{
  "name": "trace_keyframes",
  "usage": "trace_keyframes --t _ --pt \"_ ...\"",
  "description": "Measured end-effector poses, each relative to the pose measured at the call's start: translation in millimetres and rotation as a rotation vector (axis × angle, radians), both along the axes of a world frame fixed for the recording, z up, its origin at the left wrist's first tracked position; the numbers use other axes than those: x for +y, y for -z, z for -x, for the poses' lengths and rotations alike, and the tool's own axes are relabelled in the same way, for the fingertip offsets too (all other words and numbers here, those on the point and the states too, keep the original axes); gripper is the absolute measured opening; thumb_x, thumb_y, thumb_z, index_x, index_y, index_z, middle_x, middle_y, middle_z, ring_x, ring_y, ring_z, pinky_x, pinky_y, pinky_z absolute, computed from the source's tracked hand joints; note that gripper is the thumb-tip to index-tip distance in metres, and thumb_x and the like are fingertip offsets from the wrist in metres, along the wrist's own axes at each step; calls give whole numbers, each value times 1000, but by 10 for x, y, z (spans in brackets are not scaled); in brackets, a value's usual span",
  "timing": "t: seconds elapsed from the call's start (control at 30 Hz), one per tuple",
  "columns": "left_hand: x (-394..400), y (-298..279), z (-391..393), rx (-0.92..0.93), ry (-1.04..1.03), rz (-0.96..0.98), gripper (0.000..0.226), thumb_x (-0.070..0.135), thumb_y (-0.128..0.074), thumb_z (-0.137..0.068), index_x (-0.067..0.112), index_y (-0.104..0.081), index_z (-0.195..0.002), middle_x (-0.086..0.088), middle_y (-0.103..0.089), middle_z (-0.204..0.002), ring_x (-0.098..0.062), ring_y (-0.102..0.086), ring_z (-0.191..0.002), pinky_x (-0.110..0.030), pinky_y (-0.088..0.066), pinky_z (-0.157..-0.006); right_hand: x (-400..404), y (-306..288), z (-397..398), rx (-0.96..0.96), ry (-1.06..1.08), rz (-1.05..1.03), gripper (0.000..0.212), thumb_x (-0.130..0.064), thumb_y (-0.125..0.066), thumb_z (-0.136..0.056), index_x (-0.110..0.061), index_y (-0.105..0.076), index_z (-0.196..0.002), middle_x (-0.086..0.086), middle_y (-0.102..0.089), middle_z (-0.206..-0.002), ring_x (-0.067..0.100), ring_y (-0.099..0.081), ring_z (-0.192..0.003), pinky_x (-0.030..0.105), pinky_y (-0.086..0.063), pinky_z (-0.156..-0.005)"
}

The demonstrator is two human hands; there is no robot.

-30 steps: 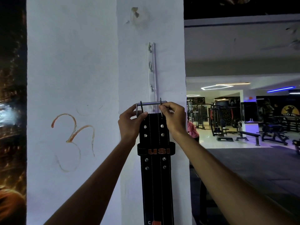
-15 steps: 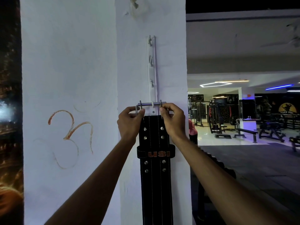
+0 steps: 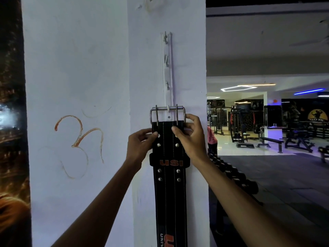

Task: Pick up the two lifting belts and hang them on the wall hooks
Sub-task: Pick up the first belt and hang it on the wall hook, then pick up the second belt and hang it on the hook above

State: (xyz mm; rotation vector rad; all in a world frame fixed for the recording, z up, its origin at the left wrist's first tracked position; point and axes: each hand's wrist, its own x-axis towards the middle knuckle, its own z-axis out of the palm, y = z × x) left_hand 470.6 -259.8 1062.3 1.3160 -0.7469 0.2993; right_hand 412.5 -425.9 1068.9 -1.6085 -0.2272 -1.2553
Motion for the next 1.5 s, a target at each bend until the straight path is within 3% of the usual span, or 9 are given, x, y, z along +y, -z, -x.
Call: trace_keyframes --t 0.17,0.27,0.33,0.5,0.73,0.93,1.07,1.27,1.5 --pt "66 117 20 -15 -26 -45 13 17 -74 -91 12 -76 -103 -6 -80 -87 -17 -77 -83 -29 -58 -76 -7 164 39 35 7 22 54 -22 -74 -88 -23 -47 -135 4 -71 -107 15 -71 -92 28 -58 -80" --pt "92 188 27 -42 -106 -91 26 32 -72 -92 14 -75 -110 -3 -80 -94 -17 -77 -91 -39 -62 -82 72 235 134 4 124 11 46 -27 -68 -92 -20 -50 -134 -4 -67 -105 1 -66 -92 21 -57 -78" --pt "146 299 52 -78 -224 -119 36 45 -68 -91 16 -74 -112 1 -79 -100 -15 -76 -93 -43 -62 -87 140 382 260 -85 317 59 38 -24 -64 -94 -16 -54 -130 -2 -65 -108 4 -63 -95 24 -56 -80" --pt "347 990 291 -154 -427 -177 28 36 -61 -98 18 -69 -119 6 -72 -102 0 -68 -91 -13 -55 -81 361 1199 616 -76 558 422 31 -12 -61 -92 -7 -62 -123 8 -64 -120 21 -57 -113 22 -41 -96" --pt "1042 3017 884 25 -489 -514 25 31 -60 -97 21 -68 -118 3 -75 -109 -14 -72 -97 -37 -60 -88 1017 3277 1176 342 327 600 36 -13 -61 -91 -4 -63 -126 12 -65 -124 24 -56 -118 32 -42 -105" --pt "2211 5234 1946 447 -437 -871 25 27 -55 -94 15 -71 -109 -3 -76 -105 -21 -73 -87 -45 -61 -79 2006 5284 1894 737 17 579 36 -15 -58 -92 -4 -60 -126 14 -66 -118 33 -60 -111 43 -50 -95" --pt "3168 6223 2695 694 -487 -997 18 17 -61 -92 16 -74 -104 -3 -77 -99 -21 -73 -83 -44 -61 -78 2788 6350 2353 981 -204 634 39 -20 -54 -91 -8 -60 -128 13 -66 -118 33 -59 -109 43 -51 -92" --pt "4546 7484 3362 1097 -605 -998 18 14 -64 -91 21 -75 -104 7 -77 -100 -16 -72 -86 -39 -58 -86 4072 7879 2712 1254 -437 775 38 -16 -58 -89 -5 -61 -125 14 -67 -113 34 -61 -103 43 -55 -85" --pt "5863 9696 3477 1282 -629 -958 18 12 -62 -93 20 -75 -102 5 -77 -98 -14 -72 -85 -34 -58 -87 5758 10346 2799 1484 -503 873 39 -25 -52 -94 -7 -58 -127 13 -65 -109 32 -60 -101 40 -49 -84"
